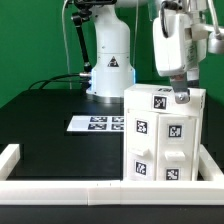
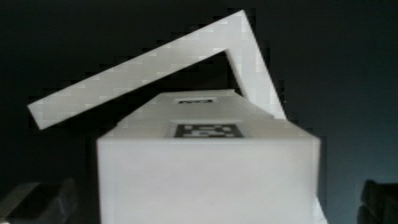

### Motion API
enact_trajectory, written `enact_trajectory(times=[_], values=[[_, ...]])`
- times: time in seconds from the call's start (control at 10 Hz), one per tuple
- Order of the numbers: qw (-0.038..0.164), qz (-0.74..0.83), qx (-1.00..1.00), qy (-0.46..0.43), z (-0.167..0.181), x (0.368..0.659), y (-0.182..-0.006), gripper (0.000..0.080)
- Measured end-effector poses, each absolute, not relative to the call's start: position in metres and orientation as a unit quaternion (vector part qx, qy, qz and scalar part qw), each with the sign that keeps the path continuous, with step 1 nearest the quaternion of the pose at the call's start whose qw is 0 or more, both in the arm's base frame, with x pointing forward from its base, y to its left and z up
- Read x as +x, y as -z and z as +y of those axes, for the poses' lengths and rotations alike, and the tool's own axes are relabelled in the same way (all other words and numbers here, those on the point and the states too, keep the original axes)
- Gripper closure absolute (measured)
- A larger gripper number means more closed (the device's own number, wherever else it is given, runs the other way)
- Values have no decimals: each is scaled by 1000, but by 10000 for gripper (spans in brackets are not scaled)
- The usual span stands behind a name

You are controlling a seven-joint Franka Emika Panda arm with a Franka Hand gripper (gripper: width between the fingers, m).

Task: Assemble cabinet

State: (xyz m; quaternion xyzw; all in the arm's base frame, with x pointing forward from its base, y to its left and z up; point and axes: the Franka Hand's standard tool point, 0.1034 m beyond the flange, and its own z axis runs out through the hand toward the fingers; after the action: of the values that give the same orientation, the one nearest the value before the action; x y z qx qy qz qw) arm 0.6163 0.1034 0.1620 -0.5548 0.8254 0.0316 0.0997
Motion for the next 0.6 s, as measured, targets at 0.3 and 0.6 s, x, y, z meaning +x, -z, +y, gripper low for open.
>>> enact_trajectory(times=[0.3,0.6], values=[[111,822,-558,-32,110,618,-178,2],[111,820,-561,-32,111,618,-179,2]])
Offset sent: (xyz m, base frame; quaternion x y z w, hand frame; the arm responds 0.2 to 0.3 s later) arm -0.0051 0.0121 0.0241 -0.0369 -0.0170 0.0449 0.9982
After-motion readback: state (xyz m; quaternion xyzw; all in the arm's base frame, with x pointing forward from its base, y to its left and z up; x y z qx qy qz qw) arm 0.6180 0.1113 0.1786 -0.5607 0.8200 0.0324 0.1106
